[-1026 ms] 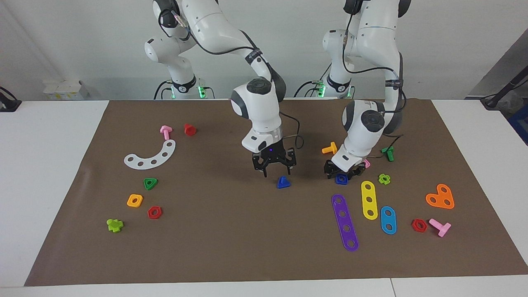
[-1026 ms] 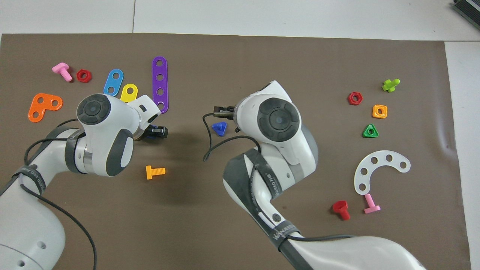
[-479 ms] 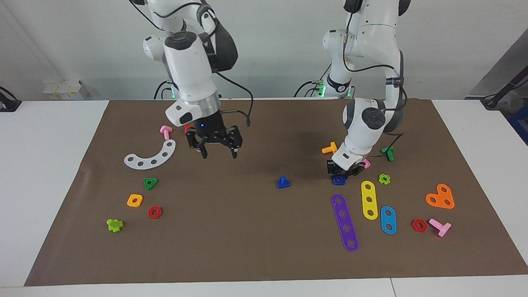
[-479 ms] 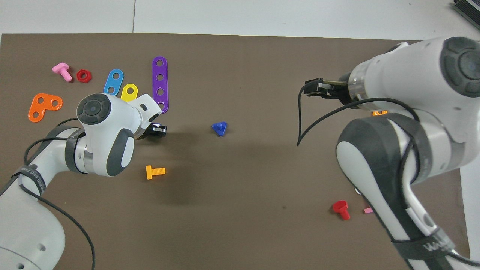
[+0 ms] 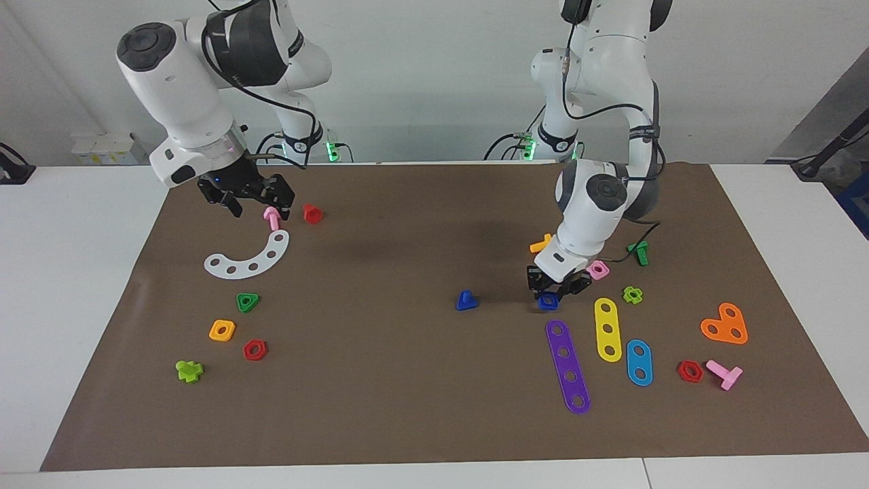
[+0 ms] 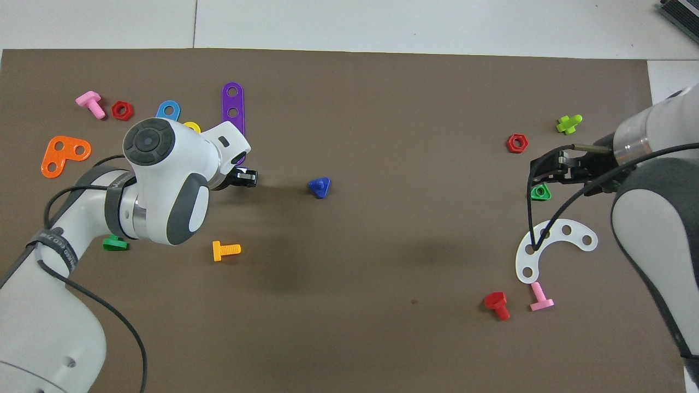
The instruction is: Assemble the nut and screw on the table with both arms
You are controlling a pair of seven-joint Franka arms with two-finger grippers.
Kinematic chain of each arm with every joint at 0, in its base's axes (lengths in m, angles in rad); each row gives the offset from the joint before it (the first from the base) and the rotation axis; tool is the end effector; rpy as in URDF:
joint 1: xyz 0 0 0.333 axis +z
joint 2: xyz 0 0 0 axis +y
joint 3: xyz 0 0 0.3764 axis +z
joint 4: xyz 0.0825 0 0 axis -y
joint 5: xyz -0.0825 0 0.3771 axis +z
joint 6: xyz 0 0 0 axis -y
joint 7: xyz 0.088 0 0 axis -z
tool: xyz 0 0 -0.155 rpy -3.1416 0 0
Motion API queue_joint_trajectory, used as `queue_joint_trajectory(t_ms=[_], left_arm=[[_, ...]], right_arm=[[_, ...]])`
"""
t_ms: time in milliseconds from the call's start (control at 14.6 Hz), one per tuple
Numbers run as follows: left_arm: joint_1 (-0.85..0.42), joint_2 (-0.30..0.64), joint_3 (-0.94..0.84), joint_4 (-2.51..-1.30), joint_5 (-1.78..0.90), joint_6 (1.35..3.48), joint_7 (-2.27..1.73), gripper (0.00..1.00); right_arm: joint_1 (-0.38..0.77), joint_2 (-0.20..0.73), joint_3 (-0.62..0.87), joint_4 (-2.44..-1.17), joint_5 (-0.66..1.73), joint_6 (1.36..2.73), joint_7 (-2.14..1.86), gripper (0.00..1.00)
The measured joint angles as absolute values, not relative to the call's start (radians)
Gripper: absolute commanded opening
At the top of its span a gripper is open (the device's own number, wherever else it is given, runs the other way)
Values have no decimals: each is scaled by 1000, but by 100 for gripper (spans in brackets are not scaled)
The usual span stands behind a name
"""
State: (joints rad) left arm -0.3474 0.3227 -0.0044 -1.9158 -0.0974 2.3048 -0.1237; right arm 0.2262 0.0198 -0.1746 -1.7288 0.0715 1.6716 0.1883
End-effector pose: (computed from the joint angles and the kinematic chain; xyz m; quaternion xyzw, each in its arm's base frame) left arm 0.6018 -0.2266 0.3465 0.9953 -0.0823 0.0232 0.0446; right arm 0.5502 0.0396 0.5614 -0.9960 0.0732 0.0421 0.0288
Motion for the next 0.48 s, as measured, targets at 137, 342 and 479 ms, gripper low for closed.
queue_joint_trajectory(t_ms=[137,342,479], left_arm=[[-412,334,-5,-1874,-104,2291,-230,16],[-491,357,-7,-1826,-109,2287,-362,16],[-517,377,-6,-1784,-132,2282,-403,16]], right_arm=[[209,2,-175,-1776,39,1671,141,100],[185,-9,-173,-1798,4,1671,72,100],[129,-13,-173,-1802,1,1671,-22,100]])
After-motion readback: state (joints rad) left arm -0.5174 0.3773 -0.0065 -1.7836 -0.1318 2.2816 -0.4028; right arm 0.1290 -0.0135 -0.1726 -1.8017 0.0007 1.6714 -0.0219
